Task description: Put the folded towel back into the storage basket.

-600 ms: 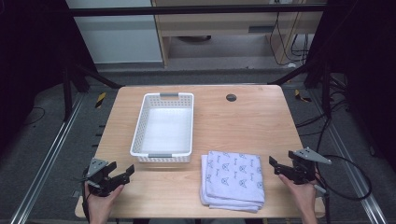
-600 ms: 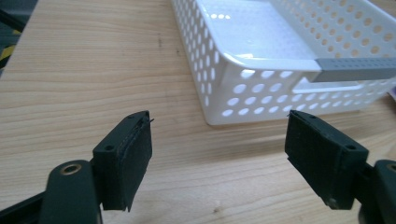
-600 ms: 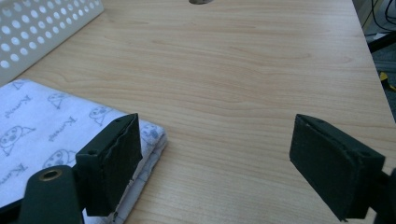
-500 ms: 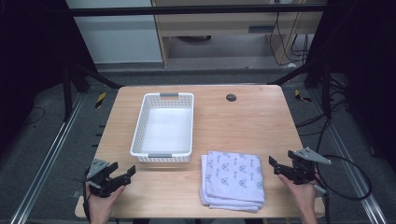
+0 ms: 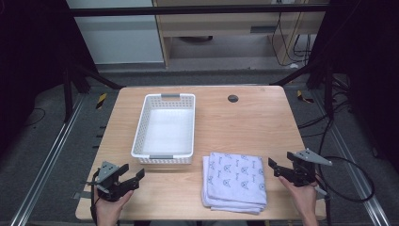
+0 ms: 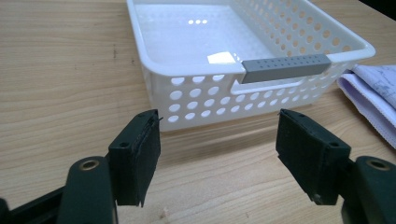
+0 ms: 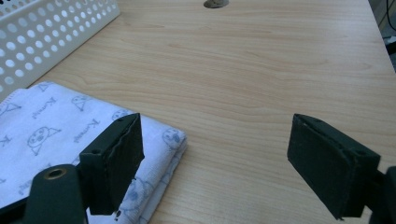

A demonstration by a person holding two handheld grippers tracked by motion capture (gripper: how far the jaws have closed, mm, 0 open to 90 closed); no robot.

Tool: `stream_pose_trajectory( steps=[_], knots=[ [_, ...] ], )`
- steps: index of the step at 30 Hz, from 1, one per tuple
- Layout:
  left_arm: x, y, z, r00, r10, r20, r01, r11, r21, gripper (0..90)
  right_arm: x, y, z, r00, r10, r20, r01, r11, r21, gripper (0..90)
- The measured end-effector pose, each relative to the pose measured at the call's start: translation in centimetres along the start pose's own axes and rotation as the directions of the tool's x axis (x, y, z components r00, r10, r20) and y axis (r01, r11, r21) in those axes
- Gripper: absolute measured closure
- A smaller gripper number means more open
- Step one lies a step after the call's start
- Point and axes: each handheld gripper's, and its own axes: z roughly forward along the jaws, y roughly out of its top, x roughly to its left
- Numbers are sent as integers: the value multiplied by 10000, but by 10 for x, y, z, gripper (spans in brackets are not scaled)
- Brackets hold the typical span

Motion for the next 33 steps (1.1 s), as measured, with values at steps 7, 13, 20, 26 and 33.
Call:
stream_pose_trajectory(
  steps=[7, 13, 20, 26, 33],
  knots=[
    [-10, 10, 0, 9997, 32, 240, -28, 9999, -170, 291, 6, 10, -1, 10000, -59, -12, 59, 9997, -250, 189],
    [-21, 26, -2, 9978, 626, 194, -618, 9973, -386, 286, 11, 25, -5, 9999, -103, -43, 100, 9982, -587, 188],
    [-29, 47, 2, 9988, 325, 380, -297, 9970, -716, 285, 15, 50, -8, 10000, -73, 61, 79, 9946, -1031, 197],
    [-40, 70, 8, 9973, 214, 696, -138, 9940, -1081, 279, 22, 69, -9, 9999, 110, -51, -116, 9908, -1349, 204],
    [-54, 88, 8, 9942, 196, 1058, -55, 9912, -1319, 280, 29, 81, -10, 9992, 172, -364, -217, 9917, -1264, 201]
  ],
)
